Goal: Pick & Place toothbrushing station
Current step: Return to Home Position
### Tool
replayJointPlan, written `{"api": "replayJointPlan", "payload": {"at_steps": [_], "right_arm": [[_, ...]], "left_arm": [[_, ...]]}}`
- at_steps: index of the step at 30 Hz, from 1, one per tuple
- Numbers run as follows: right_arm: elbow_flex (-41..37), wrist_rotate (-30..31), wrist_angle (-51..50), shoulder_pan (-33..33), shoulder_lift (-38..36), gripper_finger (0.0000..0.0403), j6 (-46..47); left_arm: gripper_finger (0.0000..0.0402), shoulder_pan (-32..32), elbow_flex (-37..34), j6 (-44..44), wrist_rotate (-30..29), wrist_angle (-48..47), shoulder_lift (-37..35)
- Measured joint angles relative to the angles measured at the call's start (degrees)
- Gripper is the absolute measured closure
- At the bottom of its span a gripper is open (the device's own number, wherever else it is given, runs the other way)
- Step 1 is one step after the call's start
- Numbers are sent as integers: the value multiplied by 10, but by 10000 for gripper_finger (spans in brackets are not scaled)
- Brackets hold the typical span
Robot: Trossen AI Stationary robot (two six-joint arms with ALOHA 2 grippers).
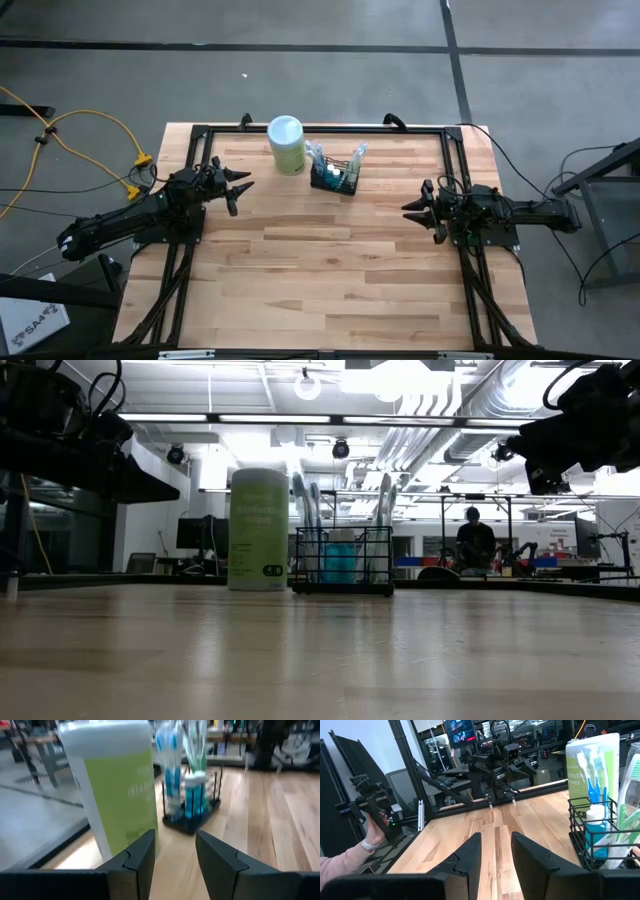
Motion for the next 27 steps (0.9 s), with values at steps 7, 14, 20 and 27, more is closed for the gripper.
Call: {"api": "replayJointPlan", "payload": {"at_steps": [7,14,20,27], "right_arm": [[0,0,1,0,0,304,3],[0,0,2,0,0,304,3],[0,0,3,0,0,304,3],[0,0,3,0,0,304,3]], "left_arm": [[265,0,0,-2,0,32,0],[265,0,0,-2,0,34,0],[265,0,0,-2,0,35,0],[265,0,0,-1,0,36,0]]}}
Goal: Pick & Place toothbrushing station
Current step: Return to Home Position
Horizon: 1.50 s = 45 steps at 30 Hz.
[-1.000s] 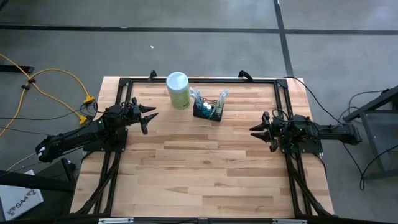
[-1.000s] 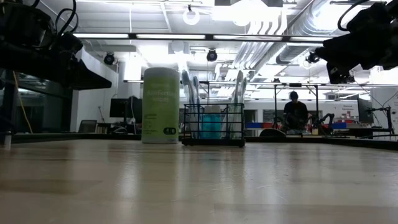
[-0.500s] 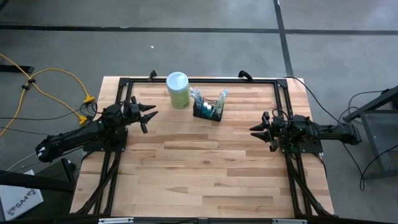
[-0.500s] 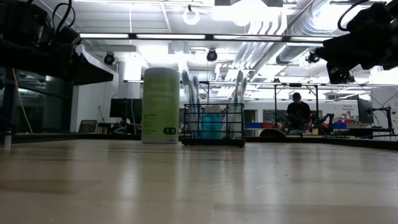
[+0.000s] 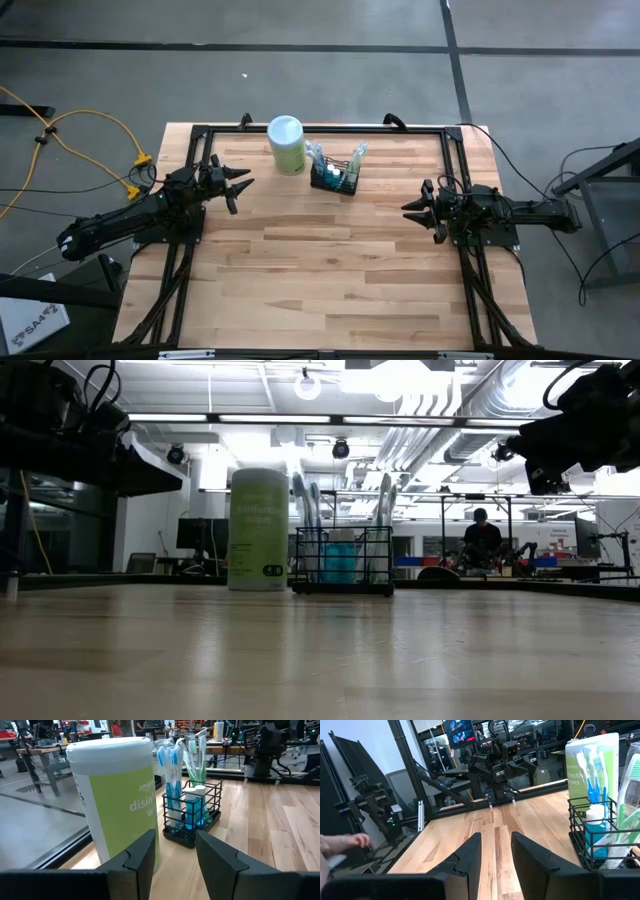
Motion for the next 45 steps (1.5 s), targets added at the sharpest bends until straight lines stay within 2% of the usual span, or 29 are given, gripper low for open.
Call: {"api": "replayJointPlan", "payload": {"at_steps": [25,31,45], "right_arm": [[0,0,1,0,0,304,0],[0,0,1,0,0,304,0],[0,0,1,0,0,304,0]], "left_arm": [[265,0,0,2,0,0,-1],[265,2,0,-36,0,-20,-36],[265,2,0,-41,0,-45,-76]]}}
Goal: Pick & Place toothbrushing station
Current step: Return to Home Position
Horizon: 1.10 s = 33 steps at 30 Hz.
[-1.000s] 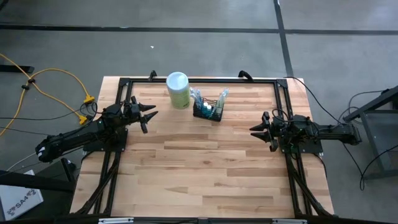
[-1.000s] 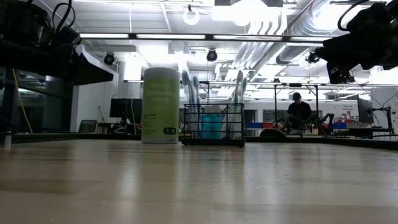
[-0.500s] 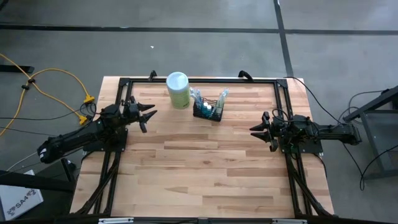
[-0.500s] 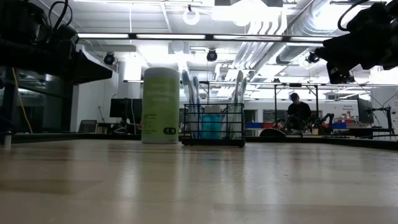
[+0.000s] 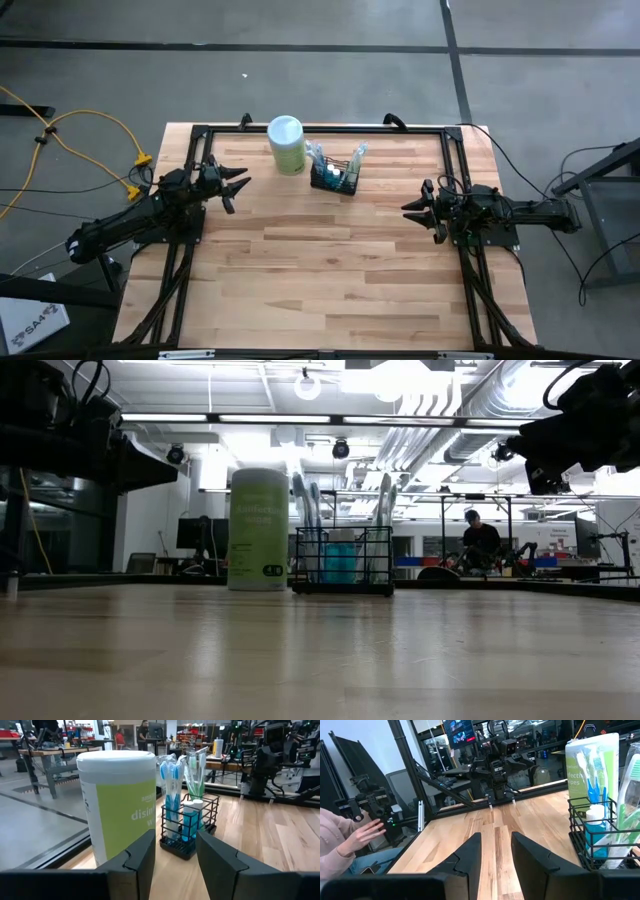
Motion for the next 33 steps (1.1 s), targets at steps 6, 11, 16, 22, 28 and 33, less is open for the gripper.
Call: {"api": "replayJointPlan", "payload": {"at_steps": [6,11,16,22,28,33], "right_arm": [[0,0,0,0,0,304,0],[0,0,0,0,0,304,0],[0,0,0,0,0,304,0],[0,0,0,0,0,304,0],[0,0,0,0,0,304,0],[0,0,0,0,0,304,0]], "left_arm": [[265,-2,0,-7,0,1,12],[265,-2,0,-7,0,16,15],[265,-2,0,-7,0,19,15],[265,-2,0,-8,0,20,15],[265,-2,0,-8,0,22,15],[265,-2,0,-8,0,22,15]]}}
